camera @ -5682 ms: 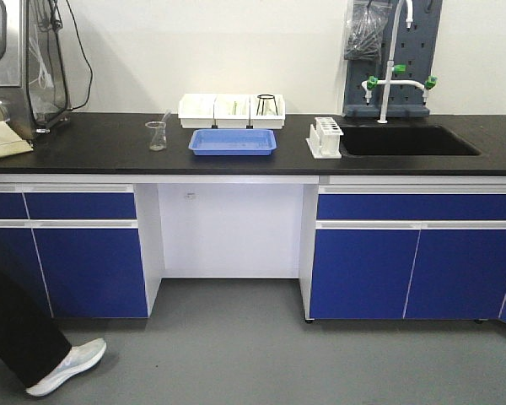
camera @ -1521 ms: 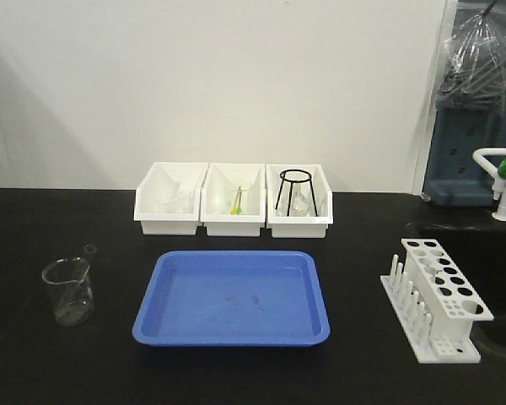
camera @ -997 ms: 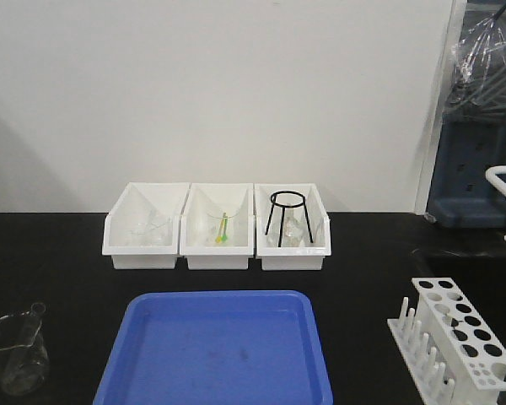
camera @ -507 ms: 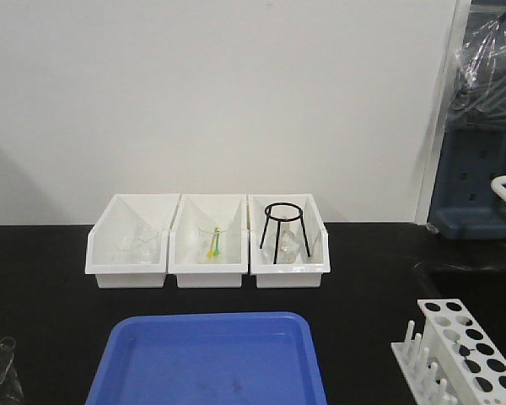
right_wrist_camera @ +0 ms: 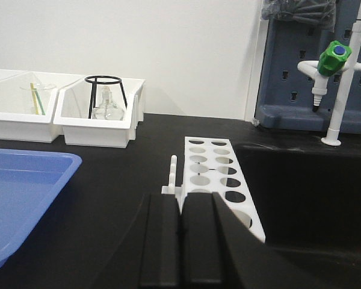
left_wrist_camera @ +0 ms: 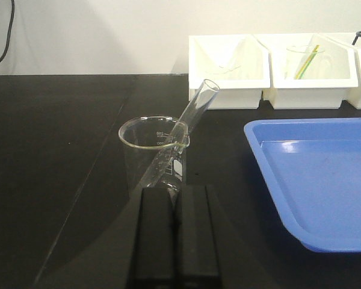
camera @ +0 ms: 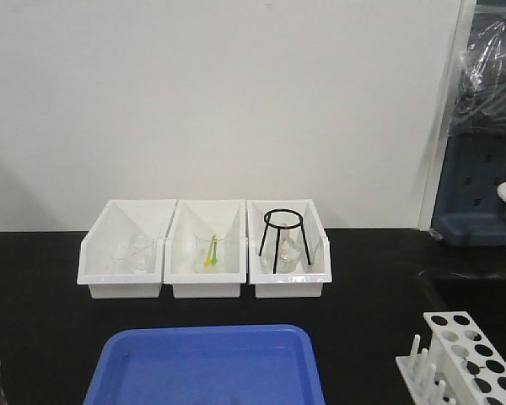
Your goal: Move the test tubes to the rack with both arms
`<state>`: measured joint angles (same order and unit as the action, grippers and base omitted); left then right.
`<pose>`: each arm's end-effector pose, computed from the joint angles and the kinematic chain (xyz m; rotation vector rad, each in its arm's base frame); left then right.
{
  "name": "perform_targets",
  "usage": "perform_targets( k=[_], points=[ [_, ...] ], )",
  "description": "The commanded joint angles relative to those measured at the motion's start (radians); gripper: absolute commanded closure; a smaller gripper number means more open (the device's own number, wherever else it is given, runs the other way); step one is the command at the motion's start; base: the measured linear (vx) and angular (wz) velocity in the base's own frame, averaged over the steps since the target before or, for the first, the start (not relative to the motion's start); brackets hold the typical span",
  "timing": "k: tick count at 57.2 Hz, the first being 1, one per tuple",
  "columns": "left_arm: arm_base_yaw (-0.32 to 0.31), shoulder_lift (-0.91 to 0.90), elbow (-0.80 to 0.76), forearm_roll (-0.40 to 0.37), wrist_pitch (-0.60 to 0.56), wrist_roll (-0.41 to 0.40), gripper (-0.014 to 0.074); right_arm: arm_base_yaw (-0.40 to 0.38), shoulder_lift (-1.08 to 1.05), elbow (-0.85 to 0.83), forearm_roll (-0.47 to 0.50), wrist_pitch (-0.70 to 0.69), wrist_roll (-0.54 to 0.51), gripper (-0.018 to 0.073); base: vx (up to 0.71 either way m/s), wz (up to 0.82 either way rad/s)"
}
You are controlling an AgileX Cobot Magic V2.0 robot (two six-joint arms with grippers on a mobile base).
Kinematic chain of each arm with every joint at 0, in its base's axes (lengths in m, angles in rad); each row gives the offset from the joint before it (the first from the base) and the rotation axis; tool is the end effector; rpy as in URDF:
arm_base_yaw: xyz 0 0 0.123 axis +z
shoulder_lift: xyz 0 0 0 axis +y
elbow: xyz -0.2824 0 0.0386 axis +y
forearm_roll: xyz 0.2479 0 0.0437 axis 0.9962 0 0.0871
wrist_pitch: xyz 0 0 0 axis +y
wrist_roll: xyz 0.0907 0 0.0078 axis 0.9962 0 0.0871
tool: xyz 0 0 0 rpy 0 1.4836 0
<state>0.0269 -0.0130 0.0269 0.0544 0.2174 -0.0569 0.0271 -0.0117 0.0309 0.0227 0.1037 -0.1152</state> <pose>0.0556 0.0026 0.1850 -0.0350 1.7143 0.0272 0.0568 0.0018 0.1939 -0.0979 1.6037 -0.0489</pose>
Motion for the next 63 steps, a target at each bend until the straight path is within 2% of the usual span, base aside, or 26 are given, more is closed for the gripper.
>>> perform_targets(
  k=[1,43,49,55,56,59,63],
  points=[
    [0.001,-0.011,-0.031,-0.005,-0.083,-0.004,0.0601,-0.006,-0.002,0.013,-0.002,-0.082,-0.002,0.0568,0.05,0.00],
    [0.001,-0.011,-0.031,-0.005,-0.094,-0.004,0.0601,-0.006,-0.002,0.013,-0.001,-0.095,-0.002,0.0568,0.01,0.00],
    [0.001,-0.011,-0.033,-0.006,-0.136,-0.006,0.0601,-0.006,-0.002,0.013,-0.001,-0.115,-0.002,0.0568,0.00,0.00],
    [0.001,-0.011,-0.033,-0.006,-0.208,-0.006,0.0601,-0.006,-0.002,0.013,-0.001,-0.203,-0.002,0.0568,0.00,0.00],
    [0.001,-0.011,-0.033,-0.006,-0.250,-0.007,0.0601,-0.006,-0.002,0.013,-0.001,-0.226,-0.002,0.0568,0.00,0.00],
    [0.000,-0.011,-0.037,-0.009,-0.317,-0.032,0.0601,-0.006,-0.002,0.004,-0.001,-0.274,-0.001,0.0568,0.00,0.00],
    [0.000,-0.011,-0.061,-0.005,-0.379,-0.075,0.0601,-0.006,0.011,-0.030,-0.006,-0.267,-0.004,0.0568,0.00,0.00]
  ],
)
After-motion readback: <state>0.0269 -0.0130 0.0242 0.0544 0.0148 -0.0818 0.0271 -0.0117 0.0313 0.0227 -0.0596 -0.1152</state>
